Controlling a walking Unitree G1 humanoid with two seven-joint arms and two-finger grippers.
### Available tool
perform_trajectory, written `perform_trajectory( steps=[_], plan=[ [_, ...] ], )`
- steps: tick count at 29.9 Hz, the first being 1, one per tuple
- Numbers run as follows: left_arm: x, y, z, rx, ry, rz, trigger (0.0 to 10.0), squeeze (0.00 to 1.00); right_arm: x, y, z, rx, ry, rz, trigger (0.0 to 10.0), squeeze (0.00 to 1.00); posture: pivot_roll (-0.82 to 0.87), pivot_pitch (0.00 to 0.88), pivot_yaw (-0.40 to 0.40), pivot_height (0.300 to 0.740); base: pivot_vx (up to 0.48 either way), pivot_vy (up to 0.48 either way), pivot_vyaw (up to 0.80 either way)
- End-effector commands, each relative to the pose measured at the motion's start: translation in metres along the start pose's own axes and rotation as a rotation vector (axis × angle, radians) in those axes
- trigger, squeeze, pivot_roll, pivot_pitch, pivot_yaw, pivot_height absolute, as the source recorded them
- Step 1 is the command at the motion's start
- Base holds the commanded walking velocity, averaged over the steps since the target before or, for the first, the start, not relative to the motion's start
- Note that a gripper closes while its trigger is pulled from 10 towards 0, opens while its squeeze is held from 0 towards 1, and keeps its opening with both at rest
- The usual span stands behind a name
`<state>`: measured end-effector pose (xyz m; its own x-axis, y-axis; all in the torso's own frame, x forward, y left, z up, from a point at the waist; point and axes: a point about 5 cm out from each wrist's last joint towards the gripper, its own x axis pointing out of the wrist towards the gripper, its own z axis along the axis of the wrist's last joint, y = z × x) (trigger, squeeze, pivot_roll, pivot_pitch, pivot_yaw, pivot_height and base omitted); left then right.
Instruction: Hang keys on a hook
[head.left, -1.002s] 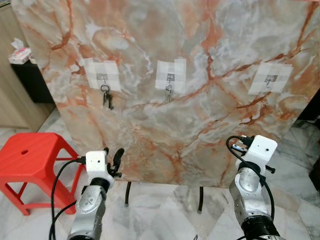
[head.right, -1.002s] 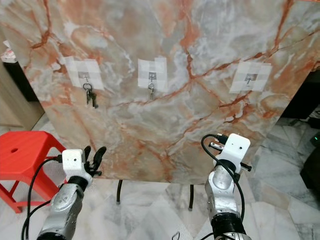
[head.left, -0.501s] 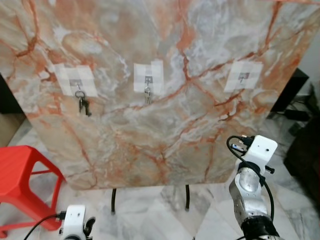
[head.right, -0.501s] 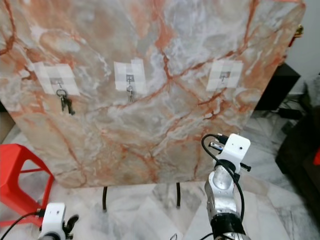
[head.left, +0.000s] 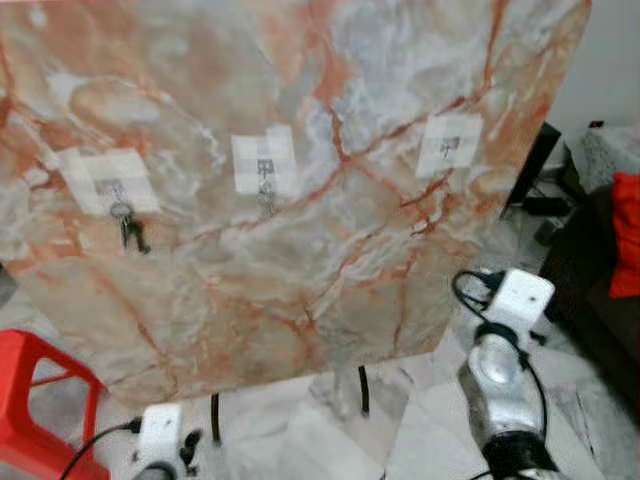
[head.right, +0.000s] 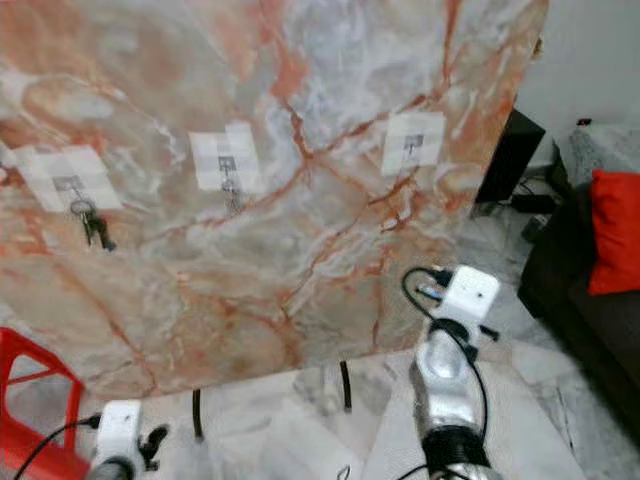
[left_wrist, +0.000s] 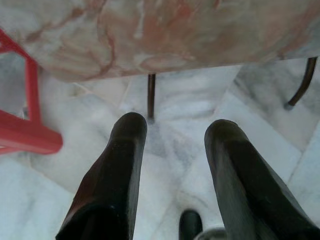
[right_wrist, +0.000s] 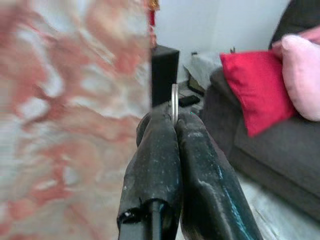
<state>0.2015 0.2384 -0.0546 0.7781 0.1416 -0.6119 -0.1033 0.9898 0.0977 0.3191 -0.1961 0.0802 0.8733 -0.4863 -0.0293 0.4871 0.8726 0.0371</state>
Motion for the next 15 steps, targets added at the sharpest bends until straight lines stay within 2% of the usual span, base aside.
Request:
perform_trajectory(
  steps=[1,10,15],
  plan=[
    [-0.0042,0.0047,-0.011,-0.007,0.038,0.017,10.0,0.0,-0.0005,0.0067,0.0032,0.001,-0.014,0.023,10.0,0.0,0.08,0.0,-0.05,0.74,0.0,0.0,0.0],
    [-0.0045,0.004,-0.0127,-0.009,0.046,0.016,10.0,0.0,-0.0006,0.008,0.002,0.002,-0.006,0.031,10.0,0.0,0.08,0.0,-0.048,0.74,0.0,0.0,0.0],
    [-0.0025,0.0006,-0.0093,-0.016,0.036,0.011,10.0,0.0,-0.0006,0.0086,0.0015,0.006,0.0,0.035,10.0,0.0,0.08,0.0,-0.05,0.74,0.262,0.0,0.0]
  ],
)
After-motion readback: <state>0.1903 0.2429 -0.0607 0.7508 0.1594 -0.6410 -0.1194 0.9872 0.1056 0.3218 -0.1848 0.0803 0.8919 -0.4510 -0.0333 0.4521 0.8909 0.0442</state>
